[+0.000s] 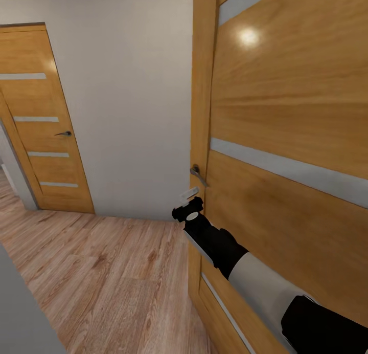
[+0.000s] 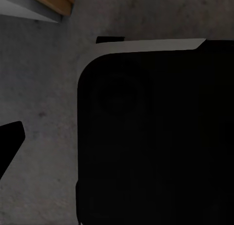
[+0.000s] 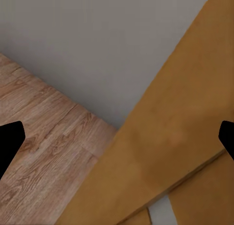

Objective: Move the two storage containers from the living room to the garage. In the garage, place one container on the floor and stack the other container on top of it (either order is fine).

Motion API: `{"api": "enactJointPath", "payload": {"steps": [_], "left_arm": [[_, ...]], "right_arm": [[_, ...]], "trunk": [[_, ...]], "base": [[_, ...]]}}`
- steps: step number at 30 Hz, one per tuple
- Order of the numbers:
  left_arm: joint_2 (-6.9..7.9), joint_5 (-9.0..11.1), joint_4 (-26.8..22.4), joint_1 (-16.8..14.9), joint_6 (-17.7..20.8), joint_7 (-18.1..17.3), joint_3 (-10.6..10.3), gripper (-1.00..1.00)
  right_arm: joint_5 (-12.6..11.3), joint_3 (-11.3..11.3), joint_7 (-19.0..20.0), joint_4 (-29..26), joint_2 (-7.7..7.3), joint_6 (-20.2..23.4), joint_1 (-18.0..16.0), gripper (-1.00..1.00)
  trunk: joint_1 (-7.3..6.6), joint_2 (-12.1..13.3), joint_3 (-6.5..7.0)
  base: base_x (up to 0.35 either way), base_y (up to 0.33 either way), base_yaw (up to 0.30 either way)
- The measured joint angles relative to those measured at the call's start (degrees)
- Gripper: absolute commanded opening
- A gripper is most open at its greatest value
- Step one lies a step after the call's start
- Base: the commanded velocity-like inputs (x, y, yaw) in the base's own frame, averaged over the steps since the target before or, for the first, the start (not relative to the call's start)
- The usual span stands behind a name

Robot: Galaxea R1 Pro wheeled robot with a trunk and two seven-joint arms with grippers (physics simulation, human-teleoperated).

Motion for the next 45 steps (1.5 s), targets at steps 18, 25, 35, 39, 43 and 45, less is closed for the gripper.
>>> {"api": "enactJointPath", "payload": {"steps": [18,25,35,39,43,45], "left_arm": [[-0.07,0.0,0.0,0.0,0.0,0.0,0.0,1.0],[-0.01,0.1,0.0,0.0,0.0,0.0,0.0,1.0],[0.02,0.1,0.0,0.0,0.0,0.0,0.0,1.0],[0.02,0.1,0.0,0.0,0.0,0.0,0.0,1.0],[0.02,0.1,0.0,0.0,0.0,0.0,0.0,1.0],[0.02,0.1,0.0,0.0,0.0,0.0,0.0,1.0]], "right_arm": [[0.3,0.1,0.1,-0.1,0.0,-0.4,0.0,1.0],[0.6,0.1,0.1,-0.1,0.0,-0.4,0.0,1.0],[0.4,0.0,0.3,-0.1,0.0,-0.2,0.0,1.0],[0.1,0.0,0.4,-0.1,0.0,-0.3,0.0,1.0],[-0.1,0.1,0.0,0.6,0.0,-0.4,0.0,1.0],[0.0,0.0,-0.1,2.1,0.0,-0.4,0.0,1.0]], "trunk": [[0.0,0.0,0.0],[-0.01,0.0,0.0],[-0.02,0.0,0.0],[-0.01,0.0,0.0],[0.0,0.0,0.0],[0.0,0.0,0.0]], "base": [[0.0,-0.054,0.0],[0.021,-0.002,0.0],[0.2,0.0,0.0],[0.07,0.0,0.0],[0.014,0.0,0.0],[0.002,0.0,0.0]]}}
